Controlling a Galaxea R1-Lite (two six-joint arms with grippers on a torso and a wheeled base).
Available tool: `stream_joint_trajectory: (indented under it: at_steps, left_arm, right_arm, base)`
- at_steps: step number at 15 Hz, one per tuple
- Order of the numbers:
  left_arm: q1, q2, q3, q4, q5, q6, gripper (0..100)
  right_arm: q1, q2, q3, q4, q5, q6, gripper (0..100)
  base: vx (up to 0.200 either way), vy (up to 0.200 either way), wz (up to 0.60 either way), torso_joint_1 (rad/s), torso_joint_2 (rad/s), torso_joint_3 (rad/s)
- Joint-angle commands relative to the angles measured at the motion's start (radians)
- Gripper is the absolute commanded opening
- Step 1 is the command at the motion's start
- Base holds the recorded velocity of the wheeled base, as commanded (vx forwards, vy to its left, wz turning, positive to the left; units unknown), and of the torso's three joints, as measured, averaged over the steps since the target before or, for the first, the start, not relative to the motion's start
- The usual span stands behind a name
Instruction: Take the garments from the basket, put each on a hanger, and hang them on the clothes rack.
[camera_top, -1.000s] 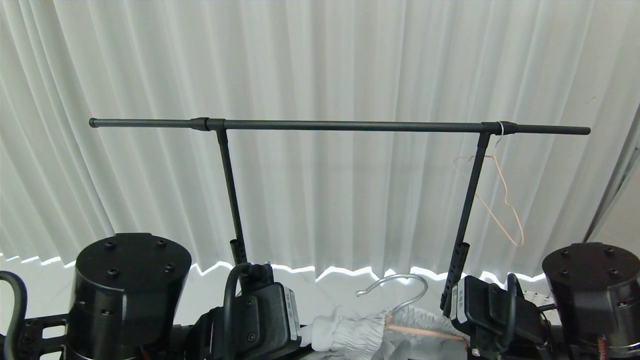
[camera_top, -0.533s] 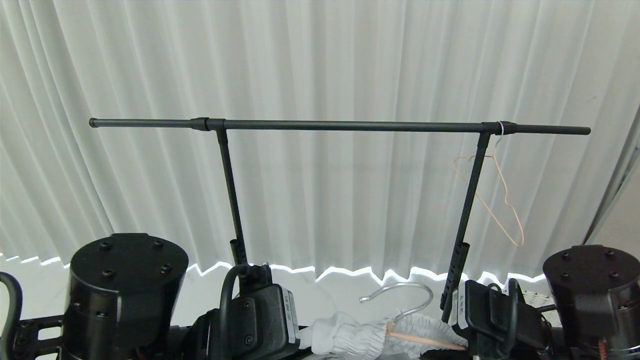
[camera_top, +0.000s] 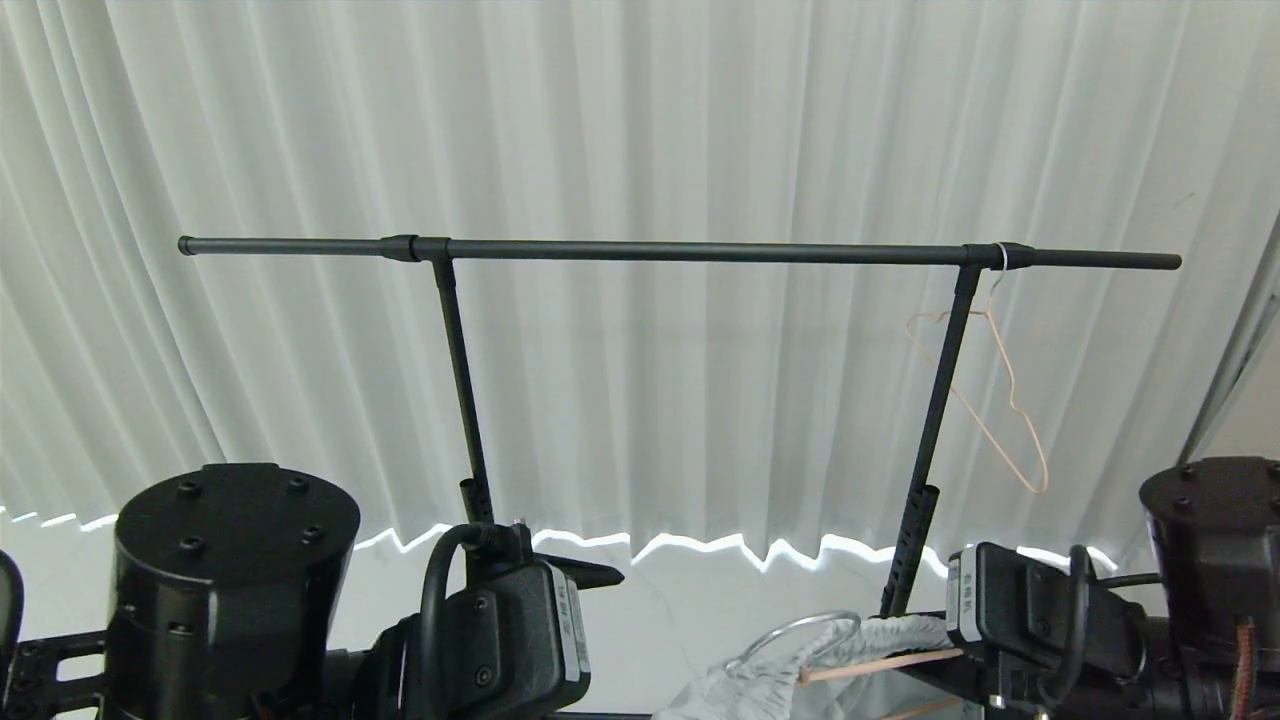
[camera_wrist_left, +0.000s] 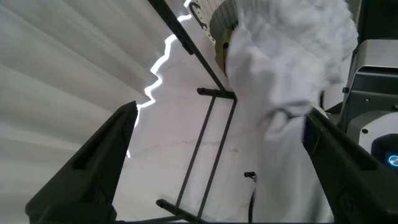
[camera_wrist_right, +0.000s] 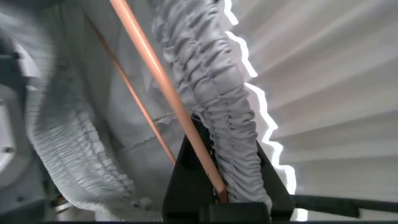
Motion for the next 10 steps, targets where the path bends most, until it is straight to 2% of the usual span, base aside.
stream_joint_trajectory:
  at_steps: [1,4,5,7,10]
  left_arm:
    - [0.001,-0.007,0.001,0.001,0.000,-0.001,100]
    - [0.029,-0.027,0.028,0.001,0.003,-0.017,100]
    - [0.042,-0.029,0.044,0.001,0.005,-0.019,100]
    - [0.124,-0.038,0.143,0.001,0.025,-0.007,100]
    - [0.181,-0.035,0.258,0.001,0.032,-0.007,100]
  right_arm:
    - [-0.073,-0.054,0.019,0.014,0.000,-0.003,0]
    - [-0.171,-0.106,0.033,0.057,0.005,-0.003,0]
    - [-0.178,-0.114,0.033,0.063,0.005,-0.003,0]
    - [-0.184,-0.146,0.039,0.068,0.006,-0.003,0]
    - [-0.185,-0.183,0.048,0.066,0.008,0.003,0]
  base:
    - [0.000,0.000,0.00,0.000,0.00,0.000]
    - [0.000,0.000,0.00,0.000,0.00,0.000]
    - [0.000,0.000,0.00,0.000,0.00,0.000]
    - [0.000,0.000,0.00,0.000,0.00,0.000]
    - [0.000,0.000,0.00,0.000,0.00,0.000]
